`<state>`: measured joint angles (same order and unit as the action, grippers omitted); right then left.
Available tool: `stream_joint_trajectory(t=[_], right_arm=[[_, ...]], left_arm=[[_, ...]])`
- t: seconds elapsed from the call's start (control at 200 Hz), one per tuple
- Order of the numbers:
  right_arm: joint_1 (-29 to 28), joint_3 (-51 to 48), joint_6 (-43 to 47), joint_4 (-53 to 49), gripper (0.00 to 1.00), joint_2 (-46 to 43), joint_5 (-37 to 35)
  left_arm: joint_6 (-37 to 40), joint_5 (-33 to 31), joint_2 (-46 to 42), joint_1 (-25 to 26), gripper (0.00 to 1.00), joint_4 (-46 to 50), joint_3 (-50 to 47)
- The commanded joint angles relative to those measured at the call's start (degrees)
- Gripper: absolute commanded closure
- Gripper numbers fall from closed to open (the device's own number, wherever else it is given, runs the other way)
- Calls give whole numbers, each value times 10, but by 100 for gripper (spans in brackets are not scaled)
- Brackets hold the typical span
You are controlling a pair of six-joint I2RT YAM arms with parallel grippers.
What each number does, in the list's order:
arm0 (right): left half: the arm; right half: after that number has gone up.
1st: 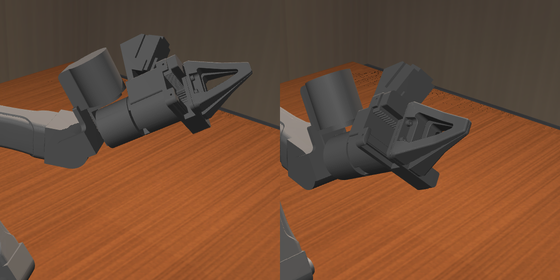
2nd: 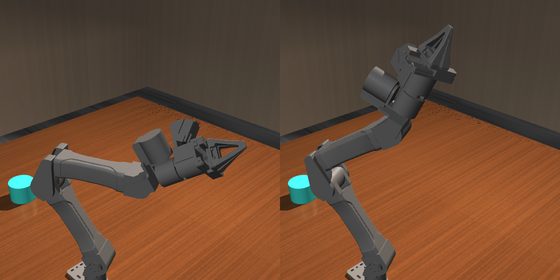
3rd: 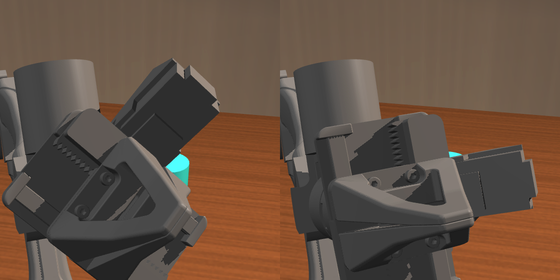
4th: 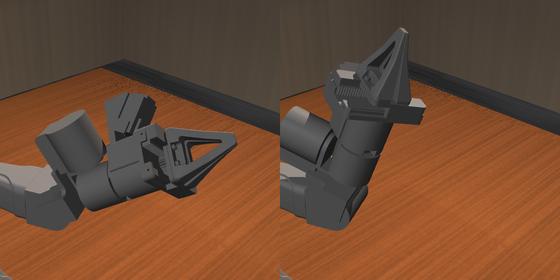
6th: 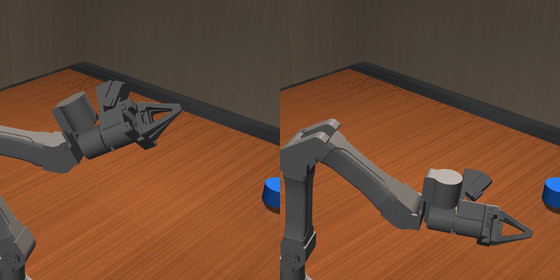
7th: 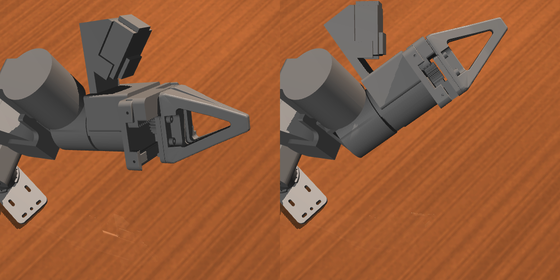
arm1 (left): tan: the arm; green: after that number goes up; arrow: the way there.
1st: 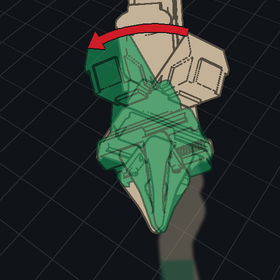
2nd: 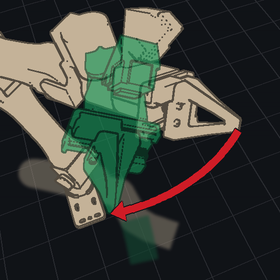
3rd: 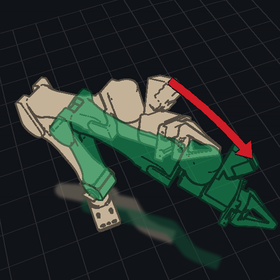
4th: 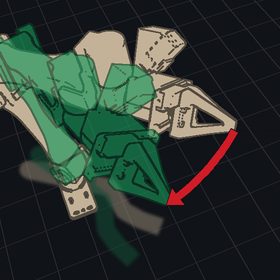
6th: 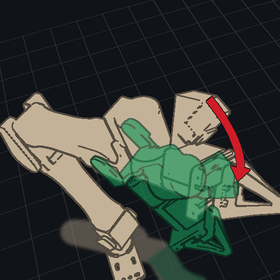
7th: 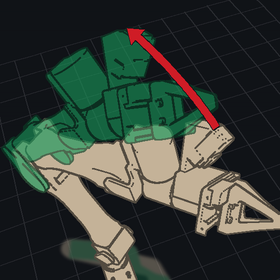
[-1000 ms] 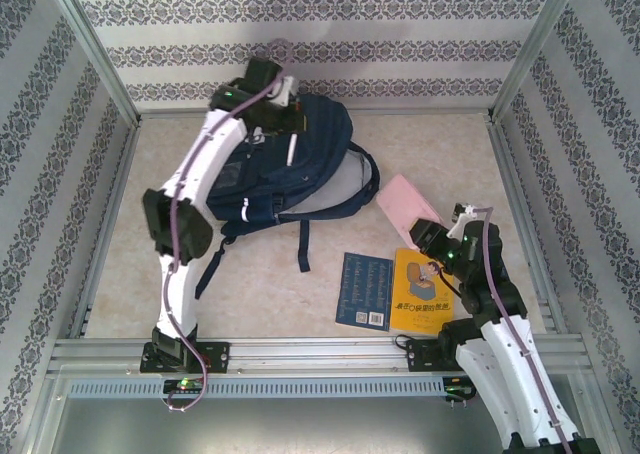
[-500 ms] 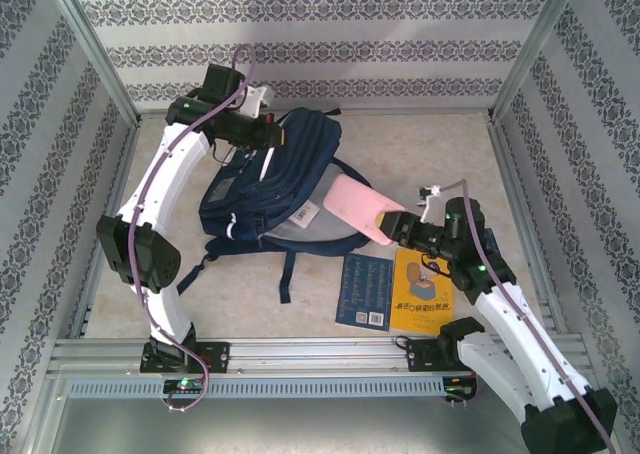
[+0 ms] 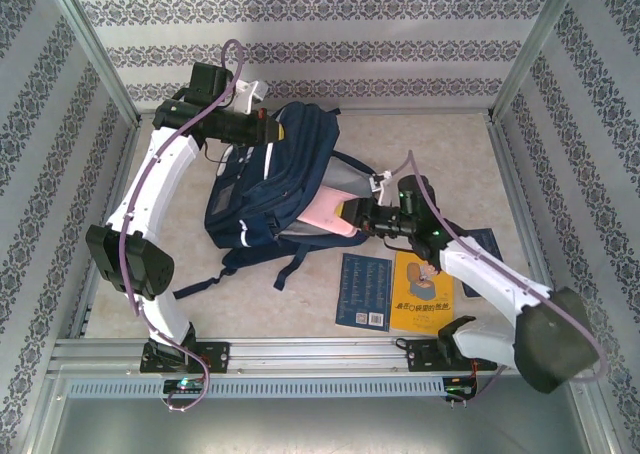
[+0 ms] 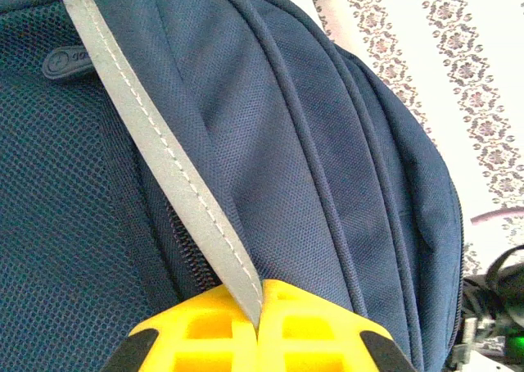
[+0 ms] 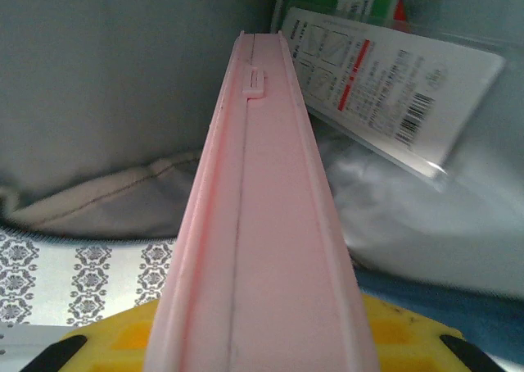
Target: Pack the student bag
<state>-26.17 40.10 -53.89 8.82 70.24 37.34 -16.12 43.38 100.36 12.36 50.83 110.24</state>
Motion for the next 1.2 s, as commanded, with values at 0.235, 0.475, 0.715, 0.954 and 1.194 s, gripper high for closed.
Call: stream_joint_trajectory(t=[0.235, 0.475, 0.715, 0.954, 1.194], right_arm=[[-41, 128, 12, 130, 60, 199, 90], [-74, 185, 33, 119, 57, 299, 83], [-130, 274, 16, 109, 46, 413, -15], [-137, 268, 74, 77, 16, 377, -76], [-114, 190, 156, 17, 9, 253, -120]], left_arm=[[-16, 82, -50, -1, 100, -108, 19], [-29, 93, -44, -1, 100, -124, 12], [-49, 91, -37, -1, 100, -139, 7], [-46, 69, -35, -16, 100, -127, -3], [-49, 20, -39, -44, 100, -120, -33]])
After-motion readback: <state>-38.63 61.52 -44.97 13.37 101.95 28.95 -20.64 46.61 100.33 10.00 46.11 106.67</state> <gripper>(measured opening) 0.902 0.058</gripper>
